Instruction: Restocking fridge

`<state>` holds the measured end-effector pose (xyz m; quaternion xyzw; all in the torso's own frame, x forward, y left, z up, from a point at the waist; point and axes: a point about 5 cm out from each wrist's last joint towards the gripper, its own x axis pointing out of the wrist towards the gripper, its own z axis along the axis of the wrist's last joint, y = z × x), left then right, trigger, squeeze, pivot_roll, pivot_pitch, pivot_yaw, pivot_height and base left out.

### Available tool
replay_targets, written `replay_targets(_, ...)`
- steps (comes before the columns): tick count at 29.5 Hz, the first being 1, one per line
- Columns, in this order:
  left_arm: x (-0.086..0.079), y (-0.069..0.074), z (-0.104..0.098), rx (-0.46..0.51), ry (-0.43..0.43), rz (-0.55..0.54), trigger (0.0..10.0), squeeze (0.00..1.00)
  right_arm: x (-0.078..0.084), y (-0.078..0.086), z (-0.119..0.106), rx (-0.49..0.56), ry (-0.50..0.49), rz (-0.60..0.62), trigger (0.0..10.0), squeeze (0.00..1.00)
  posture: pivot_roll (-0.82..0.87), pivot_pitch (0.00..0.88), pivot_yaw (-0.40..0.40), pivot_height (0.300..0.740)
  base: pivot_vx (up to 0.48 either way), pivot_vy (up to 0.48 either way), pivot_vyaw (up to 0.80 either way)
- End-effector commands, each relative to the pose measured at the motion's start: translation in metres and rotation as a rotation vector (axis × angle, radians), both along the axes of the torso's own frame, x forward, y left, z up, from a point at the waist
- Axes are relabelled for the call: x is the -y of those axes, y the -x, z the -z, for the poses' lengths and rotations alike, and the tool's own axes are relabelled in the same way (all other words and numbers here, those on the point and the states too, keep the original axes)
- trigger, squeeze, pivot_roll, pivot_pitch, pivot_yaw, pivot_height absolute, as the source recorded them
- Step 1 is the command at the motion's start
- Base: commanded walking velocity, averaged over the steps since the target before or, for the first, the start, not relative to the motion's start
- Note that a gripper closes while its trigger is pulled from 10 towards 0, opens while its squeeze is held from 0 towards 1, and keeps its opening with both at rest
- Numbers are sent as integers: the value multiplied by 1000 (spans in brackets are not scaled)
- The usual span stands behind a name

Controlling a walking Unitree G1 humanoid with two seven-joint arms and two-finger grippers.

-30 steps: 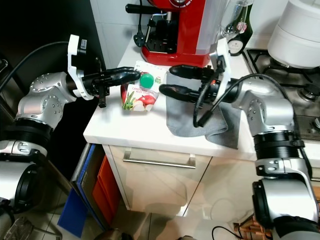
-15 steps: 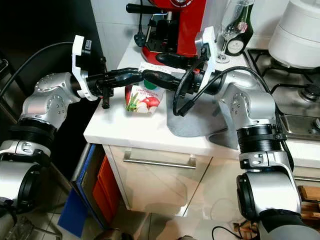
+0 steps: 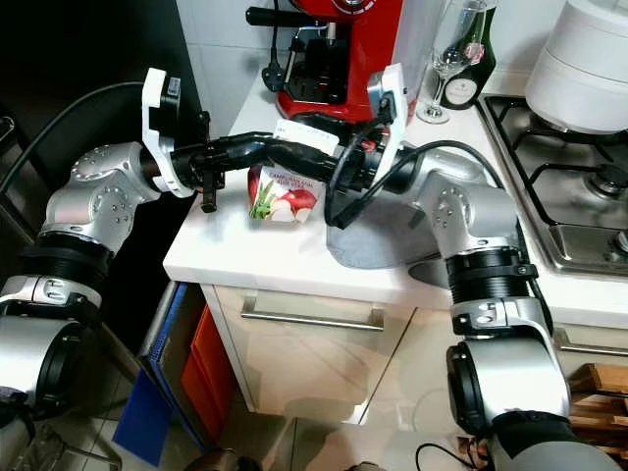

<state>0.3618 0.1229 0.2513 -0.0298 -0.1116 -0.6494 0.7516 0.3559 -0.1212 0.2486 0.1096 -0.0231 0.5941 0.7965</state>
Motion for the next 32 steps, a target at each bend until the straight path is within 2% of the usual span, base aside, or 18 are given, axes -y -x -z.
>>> replay_targets(1, -1, 1, -8, 31, 18, 5, 10000, 0, -3, -2, -8, 10, -24, 0, 10000, 502, -148, 0, 44, 740, 0, 0, 0)
replay_targets(9, 4, 6, -7, 34, 15, 30, 10000, 0, -8, -11, -7, -6, -74, 80, 10000, 525, -144, 0, 45, 740, 0, 0, 0)
replay_targets(10, 5, 6, -7, 32, 13, 32, 10000, 0, -8, -12, -6, -11, -77, 84, 3216, 525, -144, 0, 45, 740, 0, 0, 0)
replay_targets(11, 5, 7, -6, 32, 10, 33, 10000, 0, -8, -11, -5, -13, -74, 84, 0, 522, -142, 0, 45, 740, 0, 0, 0)
replay_targets(21, 6, 9, -4, 29, 5, 34, 10000, 0, -7, -12, -4, -9, -58, 75, 0, 522, -144, 0, 40, 740, 0, 0, 0)
replay_targets(24, 6, 9, -2, 26, -21, 28, 10000, 0, -6, -12, -5, -8, -57, 79, 0, 522, -146, 0, 40, 740, 0, 0, 0)
replay_targets(25, 5, 9, -1, 27, -39, 19, 10000, 165, -5, -12, -5, -8, -58, 83, 0, 525, -146, 0, 40, 740, 0, 0, 0)
replay_targets(26, 4, 8, -1, 28, -51, 13, 10000, 165, -5, -12, -5, -8, -59, 85, 0, 525, -146, 0, 40, 740, 0, 0, 0)
replay_targets(27, 3, 7, -1, 30, -60, -6, 10000, 1000, -4, -12, -5, -9, -61, 89, 0, 525, -146, 0, 41, 740, 0, 0, 0)
replay_targets(32, -2, 2, -8, 54, -62, -62, 10000, 1000, -1, -12, -4, -12, -63, 98, 0, 529, -147, 0, 43, 740, 0, 0, 0)
